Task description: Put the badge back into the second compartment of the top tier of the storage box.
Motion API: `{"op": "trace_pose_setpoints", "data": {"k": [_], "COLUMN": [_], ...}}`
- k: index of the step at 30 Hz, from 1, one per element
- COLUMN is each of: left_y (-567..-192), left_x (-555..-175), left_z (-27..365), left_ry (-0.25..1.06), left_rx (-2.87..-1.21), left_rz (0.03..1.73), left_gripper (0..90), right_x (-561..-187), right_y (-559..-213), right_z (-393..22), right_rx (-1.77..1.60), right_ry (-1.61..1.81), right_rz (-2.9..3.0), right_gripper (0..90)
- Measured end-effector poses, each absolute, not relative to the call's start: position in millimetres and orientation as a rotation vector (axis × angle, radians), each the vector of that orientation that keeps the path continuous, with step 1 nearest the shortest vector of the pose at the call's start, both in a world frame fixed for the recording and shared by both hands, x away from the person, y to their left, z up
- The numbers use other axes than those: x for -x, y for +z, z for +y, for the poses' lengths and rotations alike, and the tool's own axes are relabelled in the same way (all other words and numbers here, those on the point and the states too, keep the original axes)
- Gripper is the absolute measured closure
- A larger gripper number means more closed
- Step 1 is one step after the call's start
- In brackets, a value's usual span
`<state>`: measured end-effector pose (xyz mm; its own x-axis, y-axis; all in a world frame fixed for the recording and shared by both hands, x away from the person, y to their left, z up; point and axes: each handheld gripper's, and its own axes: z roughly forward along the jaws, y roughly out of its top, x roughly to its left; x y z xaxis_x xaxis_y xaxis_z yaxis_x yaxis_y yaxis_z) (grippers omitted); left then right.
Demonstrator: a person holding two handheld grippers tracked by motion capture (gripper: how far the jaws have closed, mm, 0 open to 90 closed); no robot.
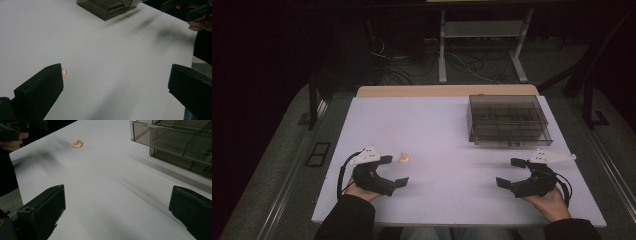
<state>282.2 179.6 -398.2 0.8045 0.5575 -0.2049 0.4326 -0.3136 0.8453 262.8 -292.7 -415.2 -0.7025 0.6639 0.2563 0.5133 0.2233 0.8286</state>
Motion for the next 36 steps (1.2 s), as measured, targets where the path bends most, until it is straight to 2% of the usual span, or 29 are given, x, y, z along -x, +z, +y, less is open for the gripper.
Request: {"op": "trace_pose_setpoints", "data": {"k": [36], "left_y": [-364], "left_x": [-319], "left_z": [180], "left_ry": [0.168], "left_rx": [-2.038], "left_rz": [0.741], "left_gripper": [0.0], "right_x": [-263], "right_y": [-416], "right_z": [-292], "right_rx": [-1.129], "right_ry": [1.482], "right_rz": [2.346], "right_gripper": [0.0]}}
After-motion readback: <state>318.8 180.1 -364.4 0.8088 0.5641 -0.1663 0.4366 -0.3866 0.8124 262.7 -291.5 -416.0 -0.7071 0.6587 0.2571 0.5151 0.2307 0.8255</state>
